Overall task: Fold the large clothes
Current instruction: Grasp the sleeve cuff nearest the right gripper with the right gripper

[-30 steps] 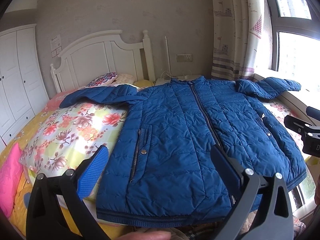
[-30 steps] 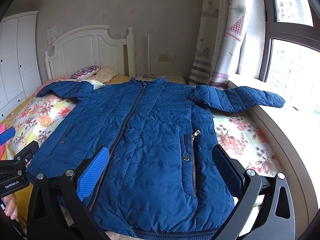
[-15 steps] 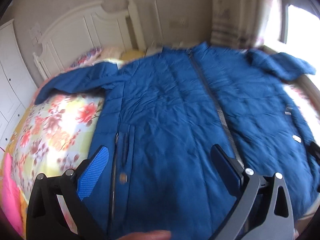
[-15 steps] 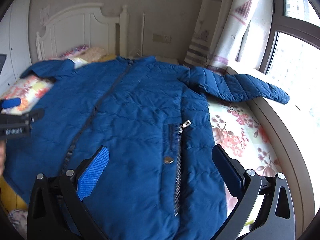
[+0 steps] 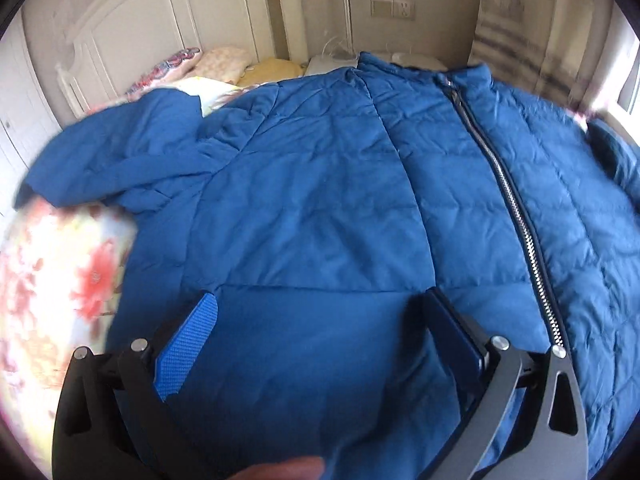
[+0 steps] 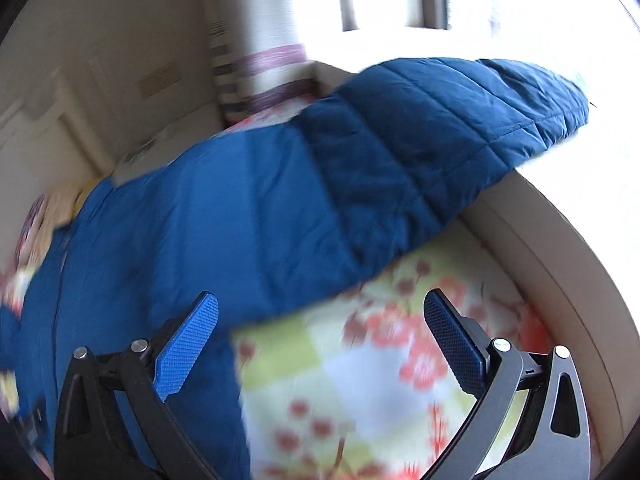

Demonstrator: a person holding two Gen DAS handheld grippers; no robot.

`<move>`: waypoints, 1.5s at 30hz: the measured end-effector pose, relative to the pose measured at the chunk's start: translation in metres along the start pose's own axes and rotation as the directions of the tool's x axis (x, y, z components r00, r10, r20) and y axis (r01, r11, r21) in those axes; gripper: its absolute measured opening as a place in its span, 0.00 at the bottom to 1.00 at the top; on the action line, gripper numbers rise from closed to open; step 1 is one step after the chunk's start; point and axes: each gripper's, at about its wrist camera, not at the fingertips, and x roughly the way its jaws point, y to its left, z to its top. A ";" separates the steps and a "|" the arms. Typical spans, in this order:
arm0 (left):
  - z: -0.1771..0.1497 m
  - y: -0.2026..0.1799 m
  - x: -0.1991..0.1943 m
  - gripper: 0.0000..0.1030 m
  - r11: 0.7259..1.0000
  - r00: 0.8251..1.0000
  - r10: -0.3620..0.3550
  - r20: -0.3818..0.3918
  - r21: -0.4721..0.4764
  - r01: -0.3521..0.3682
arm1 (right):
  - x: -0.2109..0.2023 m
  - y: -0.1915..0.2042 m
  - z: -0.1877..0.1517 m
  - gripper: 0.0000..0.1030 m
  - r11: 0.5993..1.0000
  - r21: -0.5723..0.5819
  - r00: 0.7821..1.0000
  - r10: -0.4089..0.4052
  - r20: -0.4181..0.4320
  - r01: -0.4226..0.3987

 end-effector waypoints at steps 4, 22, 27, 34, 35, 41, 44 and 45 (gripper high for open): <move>-0.001 0.003 0.001 0.98 1.000 1.000 -0.030 0.005 0.004 0.030 | 0.034 -0.014 0.021 0.96 0.992 0.124 1.000 -0.015 -0.024 0.018; -0.003 0.001 0.000 0.98 1.000 1.000 -0.026 0.008 0.007 0.026 | -0.075 0.196 -0.046 0.26 0.694 -0.701 0.856 0.453 0.248 -0.164; -0.003 0.001 0.000 0.98 1.000 1.000 -0.025 0.010 0.009 0.025 | -0.001 0.247 -0.111 0.28 0.511 -0.846 0.969 0.246 -0.027 -0.153; -0.004 0.001 -0.001 0.98 1.000 1.000 -0.026 0.010 0.008 0.026 | 0.002 0.232 -0.096 0.83 0.546 -0.764 0.926 0.331 -0.179 -0.343; -0.004 0.002 -0.001 0.98 1.000 1.000 -0.026 0.010 0.008 0.026 | -0.001 0.231 -0.095 0.83 0.550 -0.754 0.921 0.339 -0.191 -0.358; -0.004 0.002 -0.001 0.98 1.000 1.000 -0.028 0.010 0.007 0.028 | -0.047 0.183 -0.078 0.83 0.672 -0.520 0.848 0.452 -0.277 -0.527; -0.004 0.001 -0.001 0.98 1.000 1.000 -0.029 0.011 0.006 0.029 | -0.062 0.111 -0.056 0.83 0.781 -0.277 0.829 0.536 -0.161 -0.559; -0.004 0.001 -0.001 0.98 1.000 1.000 -0.029 0.011 0.006 0.029 | -0.061 0.090 -0.052 0.83 0.813 -0.202 0.838 0.531 -0.129 -0.546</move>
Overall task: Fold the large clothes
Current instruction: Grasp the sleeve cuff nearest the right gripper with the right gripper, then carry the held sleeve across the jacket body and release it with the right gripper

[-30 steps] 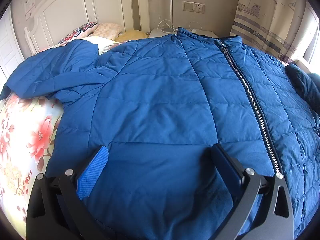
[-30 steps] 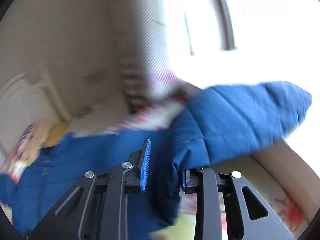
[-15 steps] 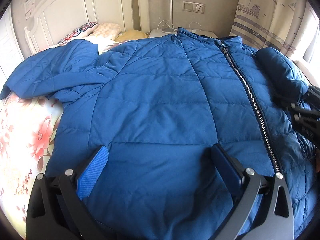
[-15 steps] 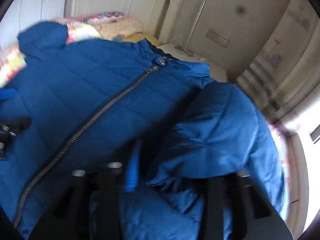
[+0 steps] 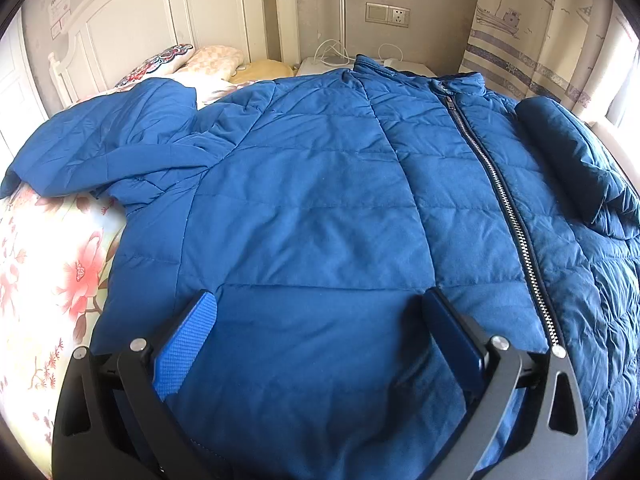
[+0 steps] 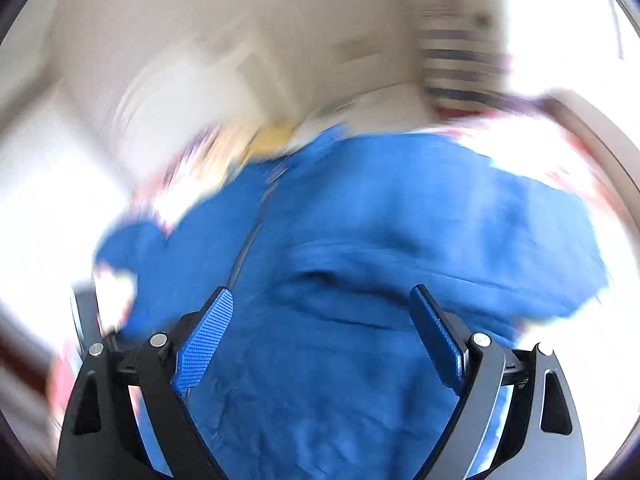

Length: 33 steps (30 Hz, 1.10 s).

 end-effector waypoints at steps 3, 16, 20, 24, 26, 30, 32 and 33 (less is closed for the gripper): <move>0.000 0.001 0.000 0.98 1.000 1.000 -0.001 0.000 -0.001 0.001 | -0.015 -0.076 -0.013 0.83 0.943 0.328 0.998 -0.068 0.011 0.061; 0.000 0.002 0.000 0.98 1.000 1.000 -0.002 0.000 -0.002 0.002 | -0.008 -0.014 0.017 0.24 0.981 0.137 0.951 -0.168 0.258 0.137; 0.000 0.002 0.000 0.98 1.000 1.000 -0.003 0.001 -0.002 0.003 | -0.007 0.112 -0.004 0.24 0.922 -0.331 0.928 -0.072 0.367 0.202; 0.000 0.002 0.000 0.98 1.000 1.000 -0.004 0.001 -0.003 0.004 | 0.038 0.194 -0.045 0.47 0.746 -0.642 0.968 -0.015 0.249 0.177; 0.000 0.002 0.000 0.98 1.000 1.000 -0.005 0.001 -0.003 0.005 | 0.053 0.208 -0.057 0.76 0.716 -0.686 0.983 -0.001 0.184 0.129; 0.000 0.002 -0.001 0.98 1.000 1.000 -0.007 0.001 -0.003 0.007 | 0.034 0.195 -0.049 0.78 0.788 -0.614 0.978 0.084 0.192 0.053; 0.000 0.002 -0.001 0.98 1.000 1.000 -0.006 0.001 -0.003 0.006 | -0.006 0.156 -0.031 0.78 0.887 -0.462 0.932 0.162 0.325 0.006; 0.000 0.002 -0.001 0.98 1.000 1.000 -0.006 0.001 -0.003 0.006 | -0.025 0.129 -0.021 0.79 0.930 -0.366 0.900 0.176 0.398 -0.020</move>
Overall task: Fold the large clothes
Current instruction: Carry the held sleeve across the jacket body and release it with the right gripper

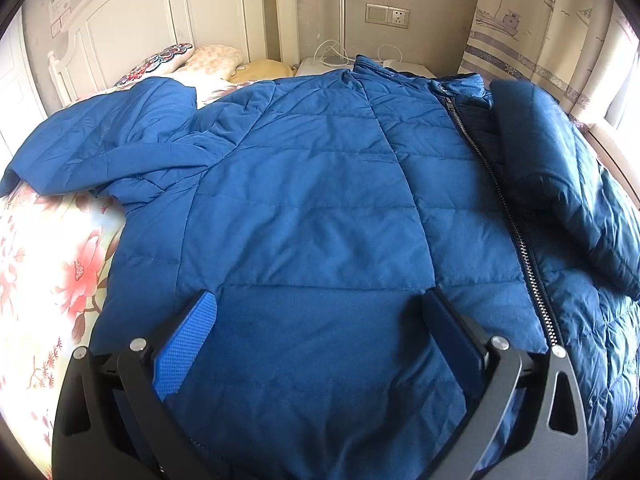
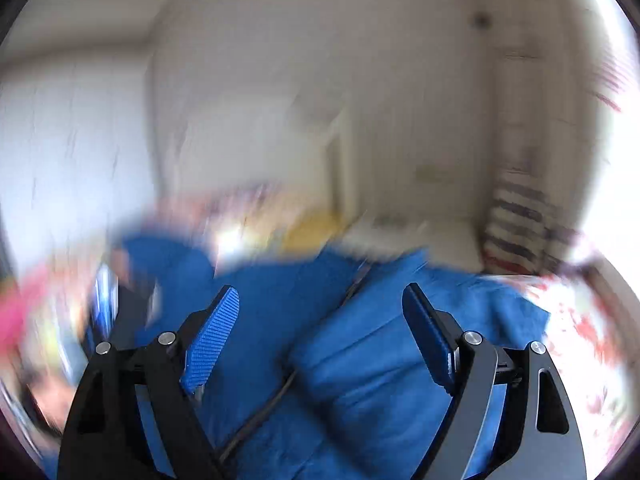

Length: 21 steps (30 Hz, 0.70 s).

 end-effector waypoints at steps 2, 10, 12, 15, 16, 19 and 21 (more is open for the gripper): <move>0.000 -0.001 0.000 0.98 1.000 1.000 0.002 0.000 0.002 -0.002 | -0.016 -0.056 0.009 0.79 0.972 0.208 0.988 -0.131 0.080 0.112; -0.006 -0.045 -0.032 0.98 0.976 0.994 -0.036 0.105 0.216 0.012 | 0.049 -0.159 -0.051 0.67 0.771 0.369 0.826 -0.341 -0.448 0.519; -0.012 -0.085 -0.057 0.98 0.931 0.978 -0.115 0.173 0.361 0.045 | 0.049 -0.157 -0.049 0.67 0.774 0.365 0.828 -0.344 -0.443 0.517; -0.023 -0.142 -0.079 0.98 0.829 0.951 -0.173 0.255 0.559 0.001 | 0.052 -0.170 -0.053 0.72 0.764 0.410 0.843 -0.317 -0.434 0.499; -0.030 -0.166 -0.084 0.98 0.771 0.937 -0.183 0.297 0.635 -0.051 | 0.051 -0.173 -0.052 0.72 0.760 0.421 0.847 -0.316 -0.427 0.495; -0.049 -0.220 -0.081 0.98 0.606 0.906 -0.196 0.375 0.773 -0.189 | 0.052 -0.174 -0.052 0.74 0.760 0.418 0.847 -0.320 -0.425 0.497; -0.057 -0.245 -0.068 0.98 0.521 0.902 -0.188 0.389 0.818 -0.245 | 0.051 -0.176 -0.054 0.74 0.761 0.421 0.849 -0.318 -0.422 0.494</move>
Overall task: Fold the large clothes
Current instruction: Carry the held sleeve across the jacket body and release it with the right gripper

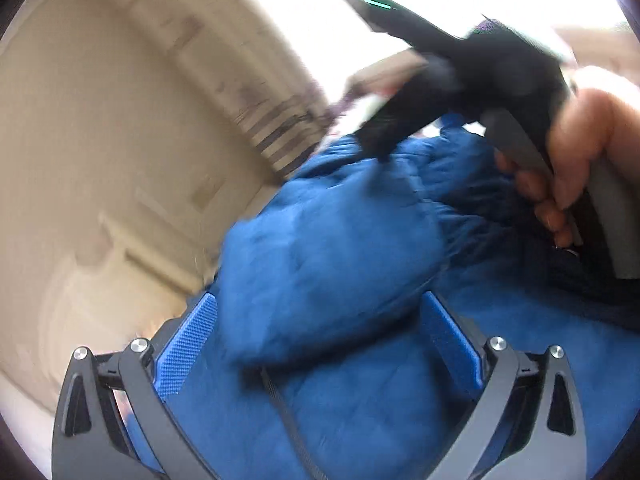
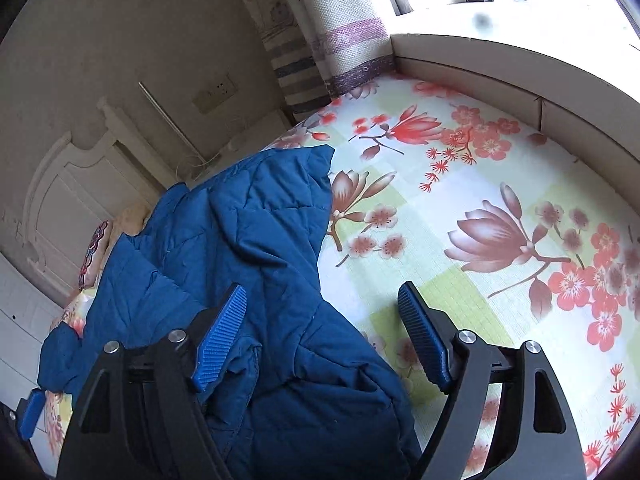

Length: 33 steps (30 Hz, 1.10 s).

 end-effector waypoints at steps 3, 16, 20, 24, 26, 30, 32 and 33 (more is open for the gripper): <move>0.005 -0.007 0.025 0.72 0.996 0.996 -0.089 -0.033 -0.012 0.088 | -0.003 0.001 -0.004 0.75 1.000 0.005 1.000 0.007 0.002 -0.007; -0.165 0.240 0.031 0.24 0.035 0.956 -0.186 0.226 -0.971 0.237 | -0.011 0.004 -0.005 0.78 1.000 -0.018 0.999 0.008 0.037 -0.008; -0.254 0.262 0.043 0.24 -0.196 0.968 -0.207 0.145 -0.975 0.105 | -0.038 0.036 -0.012 0.78 0.982 -0.190 0.983 0.032 0.182 0.003; -0.294 0.247 0.066 0.34 -0.265 0.943 -0.303 0.138 -0.963 0.055 | -0.029 0.086 -0.029 0.88 0.898 -0.435 0.990 -0.001 0.141 0.062; -0.295 0.247 0.071 0.38 -0.254 0.946 -0.288 0.145 -0.965 0.071 | -0.012 0.098 -0.032 0.88 0.867 -0.491 0.996 -0.058 0.073 0.086; -0.270 0.252 0.065 0.68 -0.126 0.968 -0.228 0.105 -0.989 0.077 | 0.017 0.105 -0.035 0.91 0.831 -0.541 0.984 -0.176 -0.038 0.128; -0.258 0.254 0.046 0.68 -0.029 0.993 -0.089 -0.072 -0.997 -0.075 | 0.016 0.106 -0.037 0.91 0.827 -0.546 0.983 -0.179 -0.032 0.133; -0.252 0.257 0.034 0.70 0.007 0.991 0.000 -0.133 -0.991 -0.133 | 0.015 0.105 -0.037 0.91 0.830 -0.543 0.984 -0.174 -0.033 0.129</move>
